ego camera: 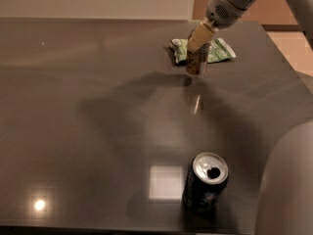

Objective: Move orange can near green jalapeno chip bag

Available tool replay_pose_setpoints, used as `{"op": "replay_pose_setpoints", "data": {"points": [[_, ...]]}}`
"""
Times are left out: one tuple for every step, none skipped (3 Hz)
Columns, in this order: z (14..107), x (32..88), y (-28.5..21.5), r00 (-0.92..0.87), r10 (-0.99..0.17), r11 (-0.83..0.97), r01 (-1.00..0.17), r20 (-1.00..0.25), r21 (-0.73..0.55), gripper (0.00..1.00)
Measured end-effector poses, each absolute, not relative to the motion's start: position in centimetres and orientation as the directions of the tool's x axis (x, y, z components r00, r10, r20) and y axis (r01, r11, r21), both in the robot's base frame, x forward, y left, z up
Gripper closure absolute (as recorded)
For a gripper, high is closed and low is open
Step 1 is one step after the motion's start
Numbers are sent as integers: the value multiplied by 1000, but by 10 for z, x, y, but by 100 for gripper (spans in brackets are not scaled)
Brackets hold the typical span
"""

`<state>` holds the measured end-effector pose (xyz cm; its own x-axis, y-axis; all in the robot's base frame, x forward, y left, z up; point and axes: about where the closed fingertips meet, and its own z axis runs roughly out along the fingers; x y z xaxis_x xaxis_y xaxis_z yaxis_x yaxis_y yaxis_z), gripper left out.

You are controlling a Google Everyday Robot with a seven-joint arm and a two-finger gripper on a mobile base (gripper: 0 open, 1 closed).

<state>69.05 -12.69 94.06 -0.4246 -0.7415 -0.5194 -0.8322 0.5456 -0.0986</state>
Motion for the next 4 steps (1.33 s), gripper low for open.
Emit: {"op": "replay_pose_setpoints", "data": {"points": [[929,705,-150,-464,-713,590,-802,-526,-91,100],[922,717,-163,-483,-690,622,-777,-539,-99,82],[917,727,-172,-493,-677,640,-761,-547,-106,59],[913,732,-176,-497,-675,647,-755,-546,-112,36]]}}
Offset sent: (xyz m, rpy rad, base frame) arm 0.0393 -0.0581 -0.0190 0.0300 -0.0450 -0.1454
